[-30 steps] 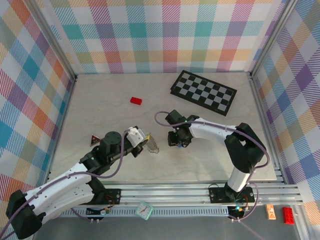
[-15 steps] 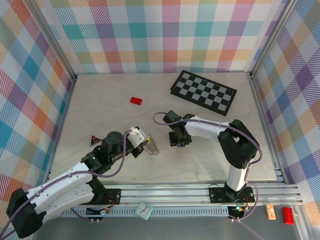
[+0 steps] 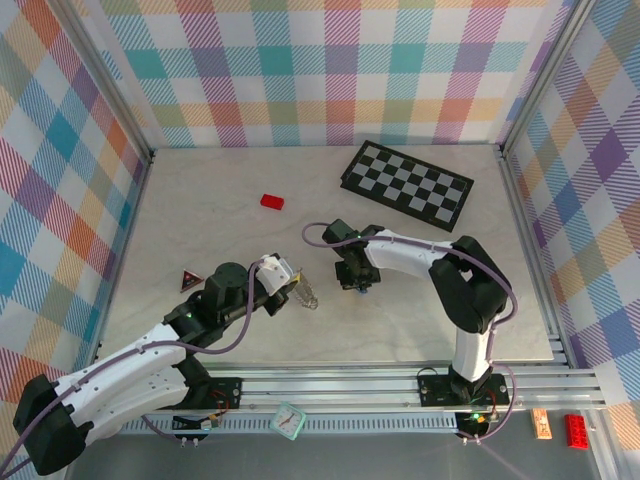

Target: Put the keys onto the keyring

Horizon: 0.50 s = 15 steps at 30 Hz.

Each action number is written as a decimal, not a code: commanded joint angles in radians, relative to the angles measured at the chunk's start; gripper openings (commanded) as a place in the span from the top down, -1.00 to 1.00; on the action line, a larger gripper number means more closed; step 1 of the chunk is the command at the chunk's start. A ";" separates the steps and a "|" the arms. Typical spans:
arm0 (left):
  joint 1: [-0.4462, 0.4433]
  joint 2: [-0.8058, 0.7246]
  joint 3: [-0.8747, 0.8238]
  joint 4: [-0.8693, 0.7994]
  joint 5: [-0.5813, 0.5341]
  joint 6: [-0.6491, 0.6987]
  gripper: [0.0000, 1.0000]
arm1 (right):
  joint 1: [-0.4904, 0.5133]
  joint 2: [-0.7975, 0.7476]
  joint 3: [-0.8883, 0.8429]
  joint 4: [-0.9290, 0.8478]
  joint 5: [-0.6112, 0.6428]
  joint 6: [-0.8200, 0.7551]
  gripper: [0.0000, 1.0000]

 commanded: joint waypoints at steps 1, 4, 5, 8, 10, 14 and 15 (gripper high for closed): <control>-0.006 0.002 0.000 0.065 0.011 0.002 1.00 | 0.004 -0.066 -0.052 -0.082 0.016 0.000 0.61; -0.007 0.010 0.002 0.069 0.016 0.002 1.00 | 0.004 -0.103 -0.084 -0.086 -0.011 -0.008 0.58; -0.007 0.013 0.002 0.073 0.017 0.004 1.00 | 0.004 -0.108 -0.088 -0.086 -0.025 -0.009 0.54; -0.007 0.020 0.003 0.080 0.020 0.005 1.00 | 0.003 -0.114 -0.073 -0.080 -0.042 0.002 0.37; -0.007 0.024 0.008 0.082 0.022 0.008 1.00 | 0.003 -0.119 -0.051 -0.071 -0.037 0.020 0.30; -0.007 0.030 0.010 0.089 0.022 0.011 1.00 | 0.003 -0.108 -0.017 -0.048 0.028 0.097 0.22; -0.007 0.032 0.010 0.092 0.021 0.011 1.00 | 0.004 -0.096 -0.014 -0.048 0.055 0.131 0.22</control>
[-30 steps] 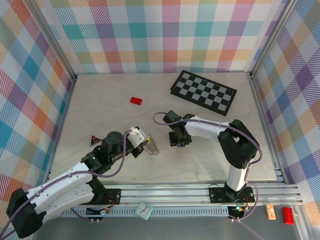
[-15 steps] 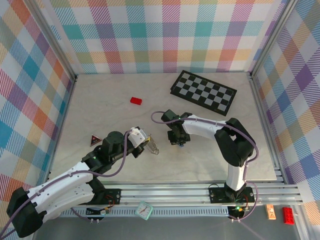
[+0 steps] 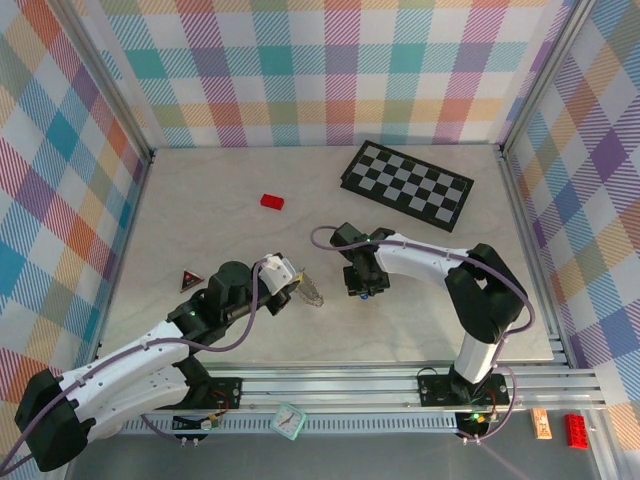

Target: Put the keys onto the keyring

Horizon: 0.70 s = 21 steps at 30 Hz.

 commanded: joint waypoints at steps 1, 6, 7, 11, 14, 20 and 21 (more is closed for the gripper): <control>-0.006 0.000 0.008 0.067 0.010 0.010 1.00 | 0.004 0.004 0.039 0.008 0.075 0.108 0.23; -0.007 -0.003 0.003 0.070 0.007 0.003 1.00 | 0.004 0.048 0.056 0.010 0.107 0.199 0.30; -0.006 -0.006 0.002 0.070 0.005 0.003 1.00 | 0.004 0.054 0.058 0.009 0.113 0.209 0.31; -0.007 -0.004 -0.001 0.073 0.003 0.006 1.00 | 0.004 0.079 0.071 0.021 0.103 0.213 0.36; -0.007 0.000 0.000 0.076 0.004 0.007 1.00 | 0.005 0.092 0.088 0.024 0.096 0.201 0.37; -0.007 0.002 -0.005 0.080 0.003 0.009 1.00 | 0.034 0.126 0.159 -0.028 0.146 0.161 0.33; -0.007 0.003 -0.007 0.082 0.003 0.009 1.00 | 0.039 0.135 0.171 -0.037 0.152 0.155 0.32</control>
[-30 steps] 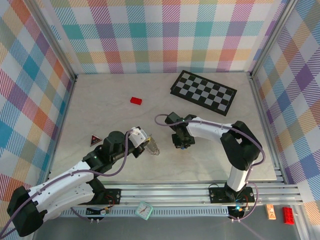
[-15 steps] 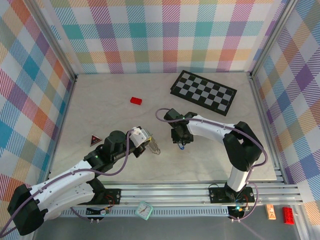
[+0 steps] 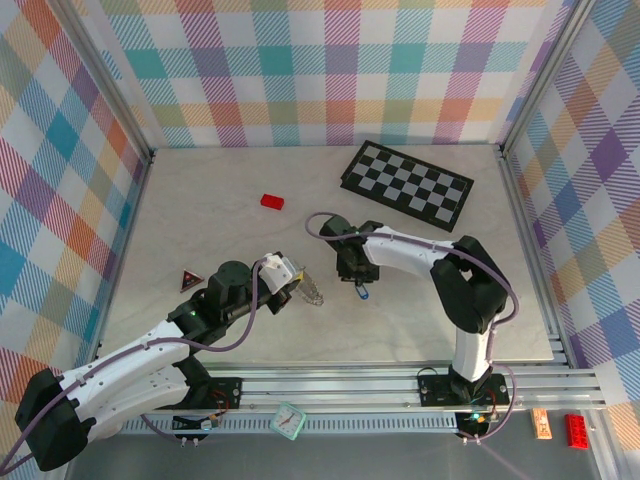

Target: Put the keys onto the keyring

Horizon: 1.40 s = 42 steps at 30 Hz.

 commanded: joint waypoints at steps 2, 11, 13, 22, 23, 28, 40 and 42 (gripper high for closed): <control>-0.007 0.002 -0.007 0.062 0.003 0.009 1.00 | 0.027 0.044 0.061 -0.059 0.047 -0.019 0.32; -0.007 -0.002 -0.007 0.059 0.002 0.011 1.00 | 0.035 0.107 0.114 -0.118 0.086 -0.012 0.47; -0.007 -0.003 -0.007 0.059 0.002 0.011 1.00 | 0.035 0.112 0.116 -0.124 0.089 -0.009 0.50; -0.006 -0.009 -0.009 0.064 -0.006 0.012 1.00 | 0.036 0.121 0.117 -0.153 0.105 0.000 0.63; -0.007 -0.011 -0.009 0.062 -0.006 0.013 1.00 | 0.036 0.121 0.117 -0.152 0.105 -0.001 0.63; -0.007 -0.010 -0.008 0.063 -0.008 0.012 1.00 | 0.036 0.125 0.119 -0.147 0.090 -0.012 0.54; -0.007 -0.012 -0.009 0.061 -0.006 0.014 1.00 | 0.036 0.149 0.126 -0.159 0.082 -0.010 0.58; -0.007 -0.012 -0.009 0.061 -0.006 0.014 1.00 | 0.036 0.147 0.128 -0.162 0.086 -0.010 0.65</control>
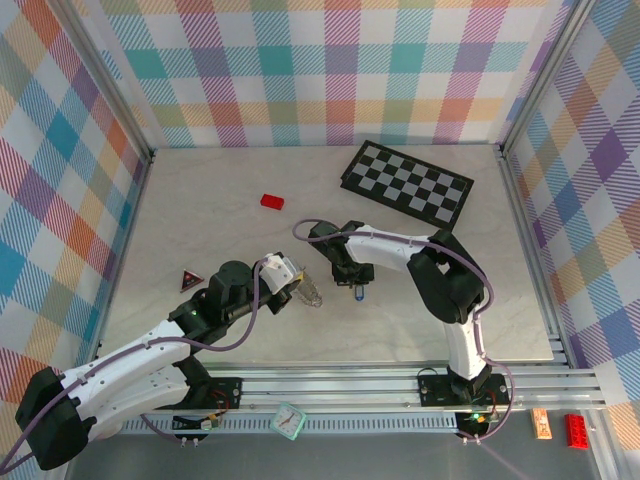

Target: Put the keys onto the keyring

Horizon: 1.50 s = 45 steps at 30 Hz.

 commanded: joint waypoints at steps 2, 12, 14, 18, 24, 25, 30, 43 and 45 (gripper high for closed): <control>-0.007 -0.020 -0.008 0.060 -0.005 0.011 1.00 | 0.007 0.009 0.025 -0.040 0.009 0.001 0.73; -0.007 -0.016 -0.003 0.061 -0.003 0.013 1.00 | 0.007 -0.058 0.014 -0.034 0.013 -0.046 1.00; -0.007 -0.011 -0.002 0.064 -0.001 0.013 1.00 | 0.006 -0.082 0.003 -0.026 0.008 -0.056 1.00; -0.006 -0.003 0.002 0.066 0.005 0.013 1.00 | 0.004 -0.123 -0.021 -0.032 0.014 -0.070 0.89; -0.006 -0.002 0.006 0.061 0.012 0.016 1.00 | -0.036 -0.208 -0.107 0.033 -0.074 -0.308 0.56; -0.007 -0.002 0.005 0.061 0.016 0.018 1.00 | -0.053 -0.225 -0.135 0.054 -0.107 -0.358 0.53; -0.007 -0.001 0.006 0.054 0.023 0.015 1.00 | -0.132 -0.275 -0.214 0.099 -0.204 -0.505 0.30; -0.007 0.000 0.009 0.040 0.032 0.015 1.00 | -0.151 -0.169 -0.177 0.115 -0.232 -0.609 0.25; -0.007 -0.001 0.011 0.036 0.032 0.015 1.00 | -0.152 -0.154 -0.163 0.111 -0.210 -0.609 0.28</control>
